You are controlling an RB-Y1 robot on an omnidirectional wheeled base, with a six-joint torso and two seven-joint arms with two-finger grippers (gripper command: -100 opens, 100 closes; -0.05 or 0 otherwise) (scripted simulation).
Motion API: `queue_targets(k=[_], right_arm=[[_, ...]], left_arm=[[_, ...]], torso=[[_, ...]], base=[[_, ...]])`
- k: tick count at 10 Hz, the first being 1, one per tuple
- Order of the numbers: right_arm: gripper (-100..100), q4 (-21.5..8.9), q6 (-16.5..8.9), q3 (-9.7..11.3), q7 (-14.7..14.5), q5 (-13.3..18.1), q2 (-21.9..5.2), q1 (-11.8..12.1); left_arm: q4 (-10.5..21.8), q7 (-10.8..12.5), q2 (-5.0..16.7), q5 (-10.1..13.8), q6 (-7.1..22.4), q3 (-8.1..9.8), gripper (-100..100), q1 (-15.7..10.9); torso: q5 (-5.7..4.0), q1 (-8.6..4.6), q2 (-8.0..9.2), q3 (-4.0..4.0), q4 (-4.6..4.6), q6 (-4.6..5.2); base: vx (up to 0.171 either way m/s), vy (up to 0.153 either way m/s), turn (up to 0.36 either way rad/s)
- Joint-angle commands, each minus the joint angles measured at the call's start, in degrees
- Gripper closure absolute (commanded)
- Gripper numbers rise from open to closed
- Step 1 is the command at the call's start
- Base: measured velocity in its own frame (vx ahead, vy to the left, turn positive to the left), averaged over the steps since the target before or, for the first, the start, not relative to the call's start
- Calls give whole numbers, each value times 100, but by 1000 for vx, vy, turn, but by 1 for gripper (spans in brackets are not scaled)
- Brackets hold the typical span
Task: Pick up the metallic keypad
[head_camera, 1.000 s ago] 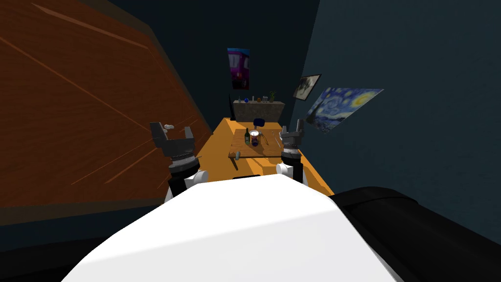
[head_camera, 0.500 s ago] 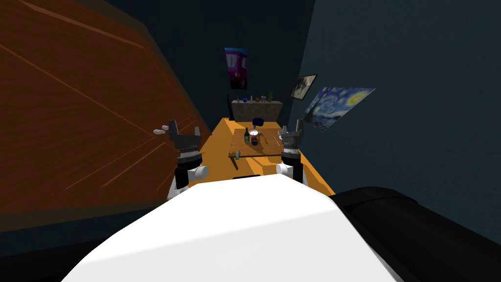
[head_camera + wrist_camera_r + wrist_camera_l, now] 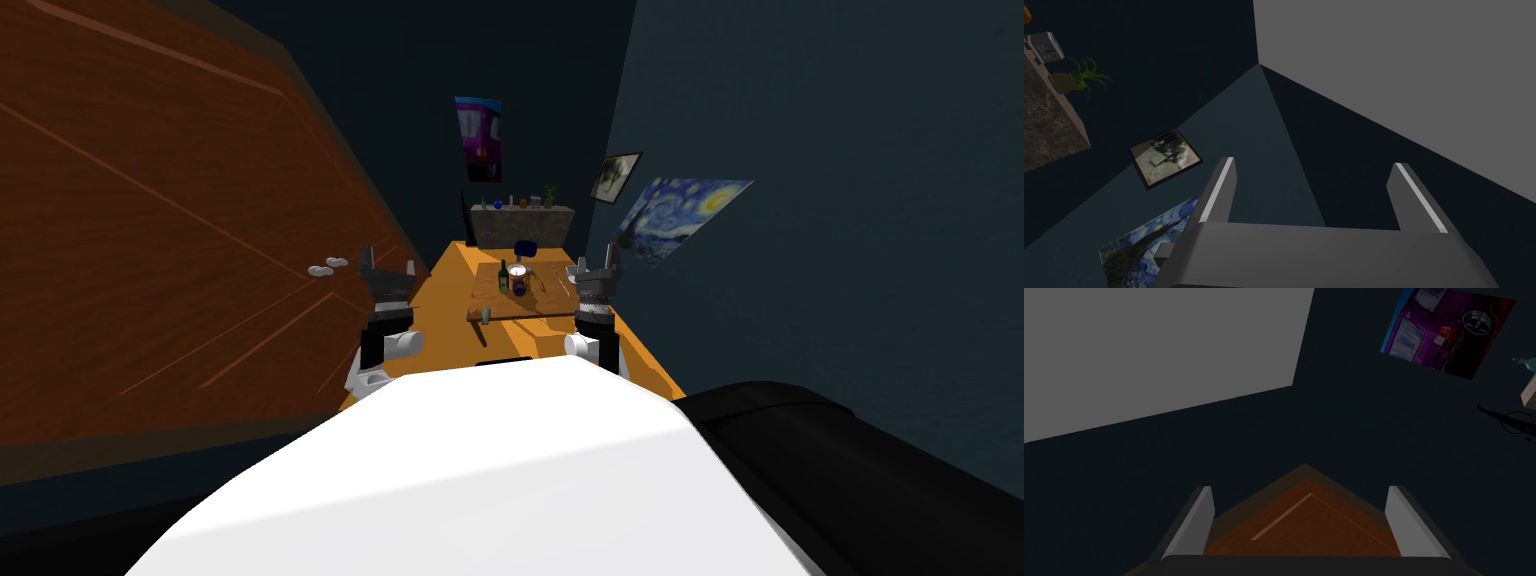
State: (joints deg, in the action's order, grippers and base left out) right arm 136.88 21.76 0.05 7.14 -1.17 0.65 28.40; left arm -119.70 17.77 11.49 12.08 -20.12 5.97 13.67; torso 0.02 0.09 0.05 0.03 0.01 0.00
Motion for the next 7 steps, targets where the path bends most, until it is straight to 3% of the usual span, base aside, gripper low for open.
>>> queue_targets(k=[1,2,3,4,5,6,7], right_arm=[[0,0,0,0,0,0,0,0],[0,0,0,0,0,0,0,0],[0,0,0,0,0,0,0,0],[0,0,0,0,0,0,0,0],[0,0,0,0,0,0,0,0],[0,0,0,0,0,0,0,0],[0,0,0,0,0,0,0,0]], left_arm=[[286,286,135,195,286,57,-100,-286],[375,359,135,195,415,57,-100,-295],[538,605,234,331,604,110,-100,-489],[641,605,234,331,692,110,-100,-503],[907,845,328,464,852,161,-100,-714],[918,860,328,464,985,161,-100,-714],[1150,1100,416,595,1162,212,-100,-926]], torso=[[0,0,0,0,0,0],[0,1,0,0,0,0],[0,-2,-1,0,0,-2],[-1,-3,-3,-2,-1,1],[0,-4,-4,-3,-1,-1],[-1,-5,-4,-2,-1,0],[-1,-6,-4,-2,-1,-2]], base=[[-24,18,-78],[-16,15,-35],[-14,12,-63],[-12,11,-29],[-14,6,-59],[-10,5,-37],[-11,2,-65]])
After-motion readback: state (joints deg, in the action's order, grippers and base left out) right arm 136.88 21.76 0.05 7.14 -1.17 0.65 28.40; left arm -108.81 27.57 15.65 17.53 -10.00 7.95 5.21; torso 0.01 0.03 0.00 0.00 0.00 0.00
